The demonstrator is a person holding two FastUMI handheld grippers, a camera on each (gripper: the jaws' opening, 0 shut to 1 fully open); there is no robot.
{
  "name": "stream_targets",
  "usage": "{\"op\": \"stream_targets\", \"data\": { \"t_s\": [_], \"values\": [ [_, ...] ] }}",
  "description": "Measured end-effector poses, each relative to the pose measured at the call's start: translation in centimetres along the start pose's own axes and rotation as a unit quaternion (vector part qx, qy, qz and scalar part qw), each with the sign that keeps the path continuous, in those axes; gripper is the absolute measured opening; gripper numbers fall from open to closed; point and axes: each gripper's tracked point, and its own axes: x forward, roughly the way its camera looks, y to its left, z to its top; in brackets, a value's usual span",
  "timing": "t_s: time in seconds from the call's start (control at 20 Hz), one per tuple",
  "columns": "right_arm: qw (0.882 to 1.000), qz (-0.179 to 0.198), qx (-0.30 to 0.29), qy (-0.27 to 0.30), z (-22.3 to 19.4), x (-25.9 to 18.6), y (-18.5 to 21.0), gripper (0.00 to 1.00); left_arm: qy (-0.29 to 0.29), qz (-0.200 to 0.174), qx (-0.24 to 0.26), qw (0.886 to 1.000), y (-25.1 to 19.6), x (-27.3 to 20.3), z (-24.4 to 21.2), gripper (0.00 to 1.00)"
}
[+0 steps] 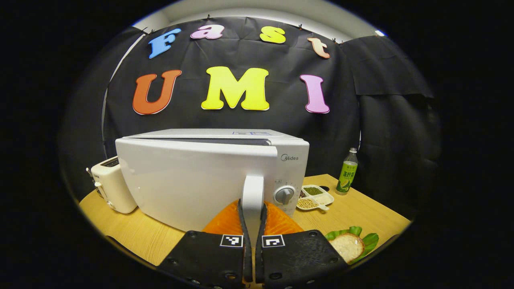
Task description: Open the microwave oven with the left hand, put the food in, and close the microwave oven.
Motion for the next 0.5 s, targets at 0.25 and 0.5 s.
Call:
{"op": "stream_targets", "data": {
  "t_s": [0.25,0.5],
  "values": [
    [1.000,0.026,0.006,0.009,-0.8,-0.2,1.6,1.00,0.008,0.010,0.006,1.000,1.3,-3.6,-0.7,0.17],
    [0.999,0.046,0.012,0.008,-0.7,-1.3,2.6,1.00,0.004,0.044,0.015,0.999,4.2,-5.9,-0.1,0.59]
  ]
}}
